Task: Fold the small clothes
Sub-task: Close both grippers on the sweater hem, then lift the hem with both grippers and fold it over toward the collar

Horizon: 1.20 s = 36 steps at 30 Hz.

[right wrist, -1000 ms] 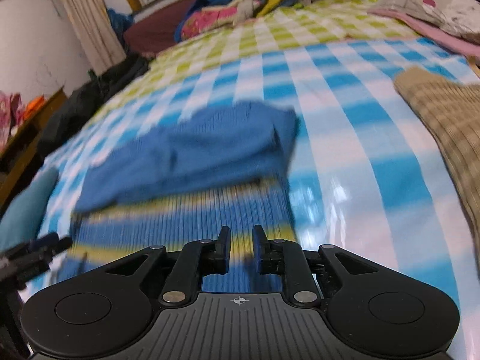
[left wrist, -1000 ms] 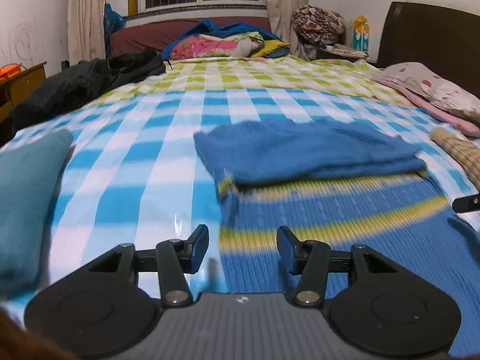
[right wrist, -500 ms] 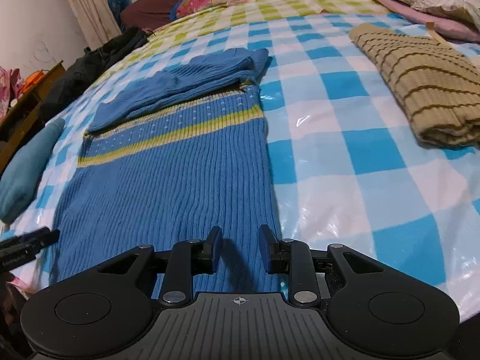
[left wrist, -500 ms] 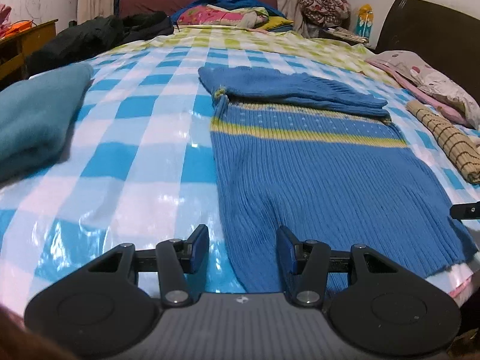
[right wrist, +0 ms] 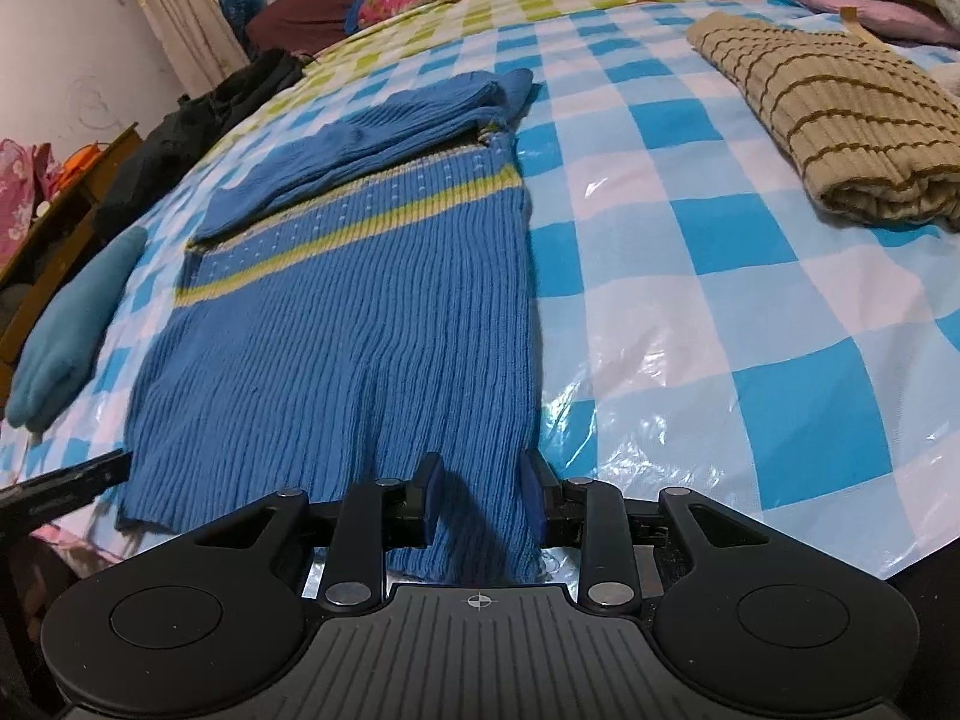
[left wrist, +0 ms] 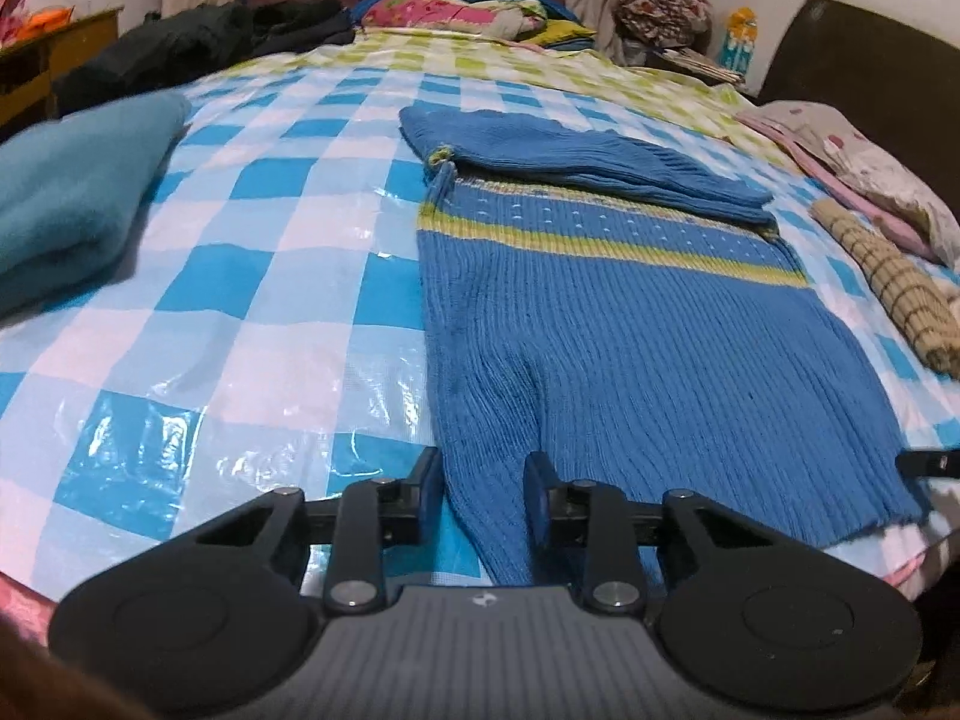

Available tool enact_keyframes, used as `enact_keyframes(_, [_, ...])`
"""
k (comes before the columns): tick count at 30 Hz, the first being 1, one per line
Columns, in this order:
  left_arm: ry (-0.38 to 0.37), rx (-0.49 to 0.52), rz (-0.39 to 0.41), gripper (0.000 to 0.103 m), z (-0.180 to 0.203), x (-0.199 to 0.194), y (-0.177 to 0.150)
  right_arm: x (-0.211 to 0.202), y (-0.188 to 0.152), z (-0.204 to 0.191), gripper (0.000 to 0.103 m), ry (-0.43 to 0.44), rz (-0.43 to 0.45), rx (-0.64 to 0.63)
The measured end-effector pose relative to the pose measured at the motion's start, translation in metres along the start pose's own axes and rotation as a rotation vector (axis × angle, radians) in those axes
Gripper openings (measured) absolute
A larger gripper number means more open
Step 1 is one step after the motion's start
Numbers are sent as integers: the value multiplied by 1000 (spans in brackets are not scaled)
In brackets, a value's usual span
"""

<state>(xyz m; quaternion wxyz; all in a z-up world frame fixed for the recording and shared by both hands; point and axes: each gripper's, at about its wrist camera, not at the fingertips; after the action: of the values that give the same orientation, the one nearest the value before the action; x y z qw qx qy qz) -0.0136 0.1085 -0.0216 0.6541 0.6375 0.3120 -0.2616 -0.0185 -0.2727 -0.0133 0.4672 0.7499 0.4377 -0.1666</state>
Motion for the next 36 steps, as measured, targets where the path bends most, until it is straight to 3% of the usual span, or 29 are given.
enact_keyframes(2, [6, 2, -2, 34, 2, 0, 1, 0, 0, 4, 29, 12, 1, 24])
enact_keyframes(4, [3, 22, -2, 16, 5, -2, 1, 0, 0, 4, 29, 20, 1, 28])
enact_keyframes(5, [-8, 22, -10, 12, 5, -1, 1, -1, 0, 4, 29, 22, 1, 27])
enact_keyframes(9, [-43, 8, -2, 11, 3, -7, 1, -2, 1, 5, 27, 30, -2, 40])
enact_keyframes(13, [-76, -11, 27, 11, 3, -17, 6, -11, 5, 12, 28, 18, 55, 67])
enact_keyframes(24, [-93, -20, -20, 11, 1, -8, 5, -1, 4, 9, 32, 41, -15, 39])
enact_keyframes(27, [-112, -20, -50, 11, 0, 0, 6, 2, 5, 8, 22, 64, -27, 63])
enact_keyframes(28, [-129, -33, -57, 11, -1, 2, 8, 2, 7, 11, 14, 86, -28, 93])
enact_keyframes(31, [-214, -100, -63, 11, -6, 1, 19, 3, 11, 18, 12, 184, 1, 200])
enact_keyframes(36, [-330, -225, -14, 11, -11, -2, 49, -6, 31, 11, 11, 377, 152, 298])
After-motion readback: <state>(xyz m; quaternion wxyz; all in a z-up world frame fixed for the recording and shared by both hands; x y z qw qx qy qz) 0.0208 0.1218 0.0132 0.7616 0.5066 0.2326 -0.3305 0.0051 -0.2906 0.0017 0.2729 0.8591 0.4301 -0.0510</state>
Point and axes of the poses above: each gripper's, at about its wrist camera, not at the fingertips, and x roughly the way its jaws point, z to its right, y to its top, and after that the axes turned 14 degrees about y, right-handed
